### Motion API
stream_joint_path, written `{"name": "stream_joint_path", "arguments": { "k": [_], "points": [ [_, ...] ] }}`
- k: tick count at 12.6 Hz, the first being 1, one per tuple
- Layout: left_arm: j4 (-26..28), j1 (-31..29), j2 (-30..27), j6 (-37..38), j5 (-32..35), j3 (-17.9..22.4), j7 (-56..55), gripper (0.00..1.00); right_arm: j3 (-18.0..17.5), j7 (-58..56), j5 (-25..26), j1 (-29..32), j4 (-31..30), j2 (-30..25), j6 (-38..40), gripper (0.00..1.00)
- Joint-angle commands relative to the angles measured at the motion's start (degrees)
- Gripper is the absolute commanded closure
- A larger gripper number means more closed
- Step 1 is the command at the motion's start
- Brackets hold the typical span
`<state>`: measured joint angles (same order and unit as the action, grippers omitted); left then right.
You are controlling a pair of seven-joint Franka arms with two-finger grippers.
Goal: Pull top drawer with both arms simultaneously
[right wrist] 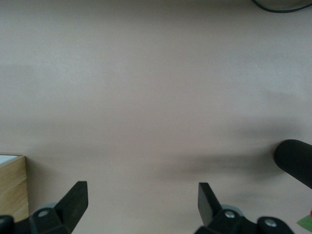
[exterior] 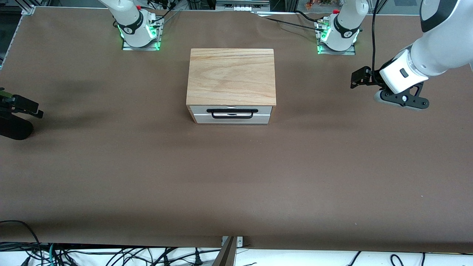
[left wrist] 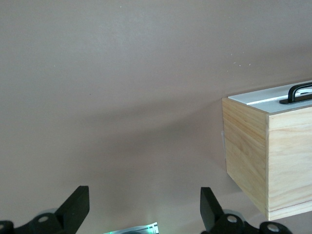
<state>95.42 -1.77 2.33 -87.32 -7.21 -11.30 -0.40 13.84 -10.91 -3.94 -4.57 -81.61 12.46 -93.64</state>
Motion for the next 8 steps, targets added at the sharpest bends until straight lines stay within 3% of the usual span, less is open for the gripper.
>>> {"name": "stream_joint_path", "arguments": {
  "k": [1,6,8],
  "points": [
    [-2.43,-0.33,1.19,1.80,-1.58,-0.04,0.40,0.00,-0.13,0.45,0.43,0.17,1.28,0.28,0.74,0.00],
    [-2.43,-0.16,1.54,1.80,-1.76,-0.12,0.67,0.00,-0.22,1.15,0.16,0.00,1.28,0.28,0.74,0.00],
    [-2.43,-0.07,2.32,1.80,-6.13,-0.04,2.33,0.00,-0.31,1.51,-0.10,-0.27,0.93,0.46,0.74,0.00]
  ]
}}
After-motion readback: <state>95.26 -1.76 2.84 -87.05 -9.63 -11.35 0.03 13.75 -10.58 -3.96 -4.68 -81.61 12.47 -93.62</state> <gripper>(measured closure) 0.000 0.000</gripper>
